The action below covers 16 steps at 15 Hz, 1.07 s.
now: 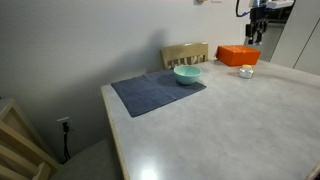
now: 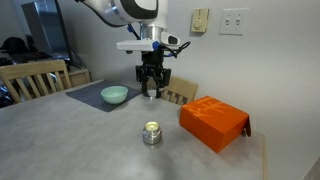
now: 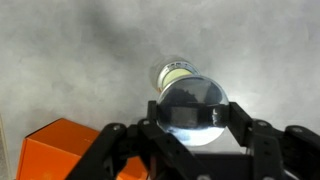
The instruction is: Pick up the lid and put it on the bottle
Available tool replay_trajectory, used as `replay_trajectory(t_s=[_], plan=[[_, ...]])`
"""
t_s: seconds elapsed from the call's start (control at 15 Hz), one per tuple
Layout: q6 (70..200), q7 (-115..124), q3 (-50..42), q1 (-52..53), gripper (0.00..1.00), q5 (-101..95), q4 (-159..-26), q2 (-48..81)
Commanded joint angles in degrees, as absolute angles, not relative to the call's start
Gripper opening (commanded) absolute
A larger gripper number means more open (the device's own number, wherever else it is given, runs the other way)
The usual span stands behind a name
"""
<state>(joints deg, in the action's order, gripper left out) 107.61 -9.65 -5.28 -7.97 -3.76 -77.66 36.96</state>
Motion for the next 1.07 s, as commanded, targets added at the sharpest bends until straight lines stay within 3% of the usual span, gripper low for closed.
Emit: replay_trajectory(t_s=[0.0, 0.8, 0.87, 1.0], plan=[[106.5, -10.3, -4.4, -9.1, 0.44, -2.9, -76.7, 38.5], [102.7, -10.3, -5.1, -8.7, 0.44, -4.9, -73.0, 45.9], [105.5, -9.5, -4.9, -8.5, 0.69, -4.5, -76.3, 43.5], [104.8, -9.5, -4.9, -8.5, 0.69, -4.6, -75.4, 44.9]])
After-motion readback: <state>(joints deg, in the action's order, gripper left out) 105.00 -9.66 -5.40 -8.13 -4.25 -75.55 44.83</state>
